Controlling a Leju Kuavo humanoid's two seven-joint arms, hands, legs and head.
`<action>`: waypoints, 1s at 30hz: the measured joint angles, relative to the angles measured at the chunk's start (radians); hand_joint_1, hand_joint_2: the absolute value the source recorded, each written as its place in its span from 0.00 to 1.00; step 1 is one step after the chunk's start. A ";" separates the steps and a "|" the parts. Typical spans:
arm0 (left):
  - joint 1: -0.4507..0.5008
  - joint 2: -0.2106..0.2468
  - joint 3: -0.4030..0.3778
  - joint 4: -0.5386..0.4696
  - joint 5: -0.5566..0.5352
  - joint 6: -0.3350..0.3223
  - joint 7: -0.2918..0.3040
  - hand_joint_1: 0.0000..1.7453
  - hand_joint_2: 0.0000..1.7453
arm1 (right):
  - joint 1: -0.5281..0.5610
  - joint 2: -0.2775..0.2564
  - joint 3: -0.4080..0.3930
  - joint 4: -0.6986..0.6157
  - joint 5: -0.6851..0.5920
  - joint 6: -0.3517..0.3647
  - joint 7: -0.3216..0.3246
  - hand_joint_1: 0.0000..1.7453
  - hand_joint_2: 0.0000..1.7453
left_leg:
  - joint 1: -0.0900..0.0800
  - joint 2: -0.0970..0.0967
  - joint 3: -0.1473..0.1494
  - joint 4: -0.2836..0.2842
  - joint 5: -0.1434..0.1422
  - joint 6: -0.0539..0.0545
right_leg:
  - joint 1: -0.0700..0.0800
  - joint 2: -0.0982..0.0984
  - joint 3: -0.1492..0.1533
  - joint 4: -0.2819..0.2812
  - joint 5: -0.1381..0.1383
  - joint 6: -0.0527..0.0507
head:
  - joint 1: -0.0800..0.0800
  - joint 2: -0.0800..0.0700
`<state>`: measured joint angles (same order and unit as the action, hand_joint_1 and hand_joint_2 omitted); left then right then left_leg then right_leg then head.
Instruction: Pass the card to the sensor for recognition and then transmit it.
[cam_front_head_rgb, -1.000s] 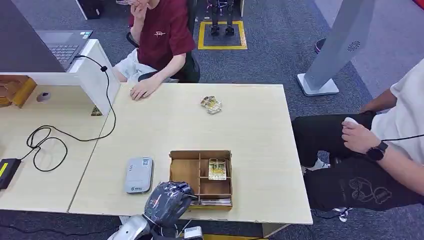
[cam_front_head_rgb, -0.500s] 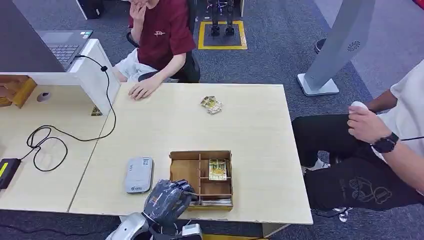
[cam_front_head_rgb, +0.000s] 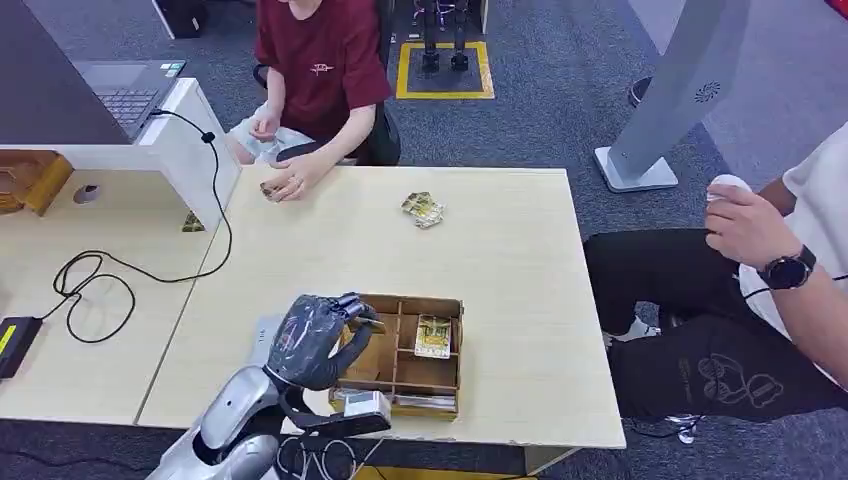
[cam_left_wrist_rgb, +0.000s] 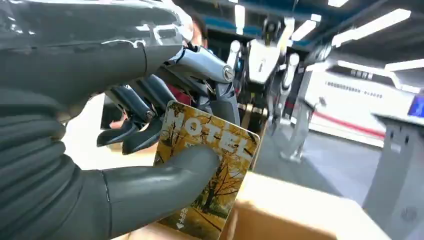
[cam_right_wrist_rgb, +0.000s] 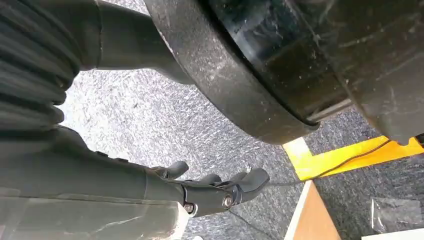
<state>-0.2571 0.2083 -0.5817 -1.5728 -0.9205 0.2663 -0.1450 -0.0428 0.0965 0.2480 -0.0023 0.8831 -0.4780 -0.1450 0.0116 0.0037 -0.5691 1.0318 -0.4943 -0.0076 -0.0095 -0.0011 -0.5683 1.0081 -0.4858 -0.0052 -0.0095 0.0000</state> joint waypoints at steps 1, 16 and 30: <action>-0.010 0.002 0.003 -0.002 0.003 0.000 0.003 1.00 1.00 | 0.000 0.000 -0.001 0.000 0.006 0.000 0.000 0.00 1.00 | 0.000 0.000 0.000 0.000 0.000 0.000 | 0.000 0.000 0.000 0.000 0.000 0.000 | 0.000 0.000; -0.201 0.008 0.070 0.107 -0.007 -0.015 0.101 1.00 1.00 | -0.009 -0.001 -0.046 0.000 0.082 0.002 0.008 0.00 1.00 | 0.000 0.000 0.000 0.000 0.001 0.000 | 0.000 0.000 0.000 0.000 0.001 -0.001 | 0.000 0.000; -0.317 -0.021 0.132 0.339 -0.061 0.009 0.176 1.00 1.00 | -0.013 -0.010 -0.091 0.000 0.133 0.005 0.014 0.00 1.00 | 0.000 0.000 0.000 0.000 0.001 0.000 | 0.000 0.000 -0.001 0.000 0.001 -0.001 | 0.000 0.000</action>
<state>-0.5740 0.1873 -0.4494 -1.2340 -0.9815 0.2754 0.0309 -0.0563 0.0870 0.1568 -0.0023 1.0159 -0.4726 -0.1312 0.0115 0.0040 -0.5693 1.0321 -0.4930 -0.0075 -0.0095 -0.0006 -0.5690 1.0082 -0.4845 -0.0057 -0.0095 0.0000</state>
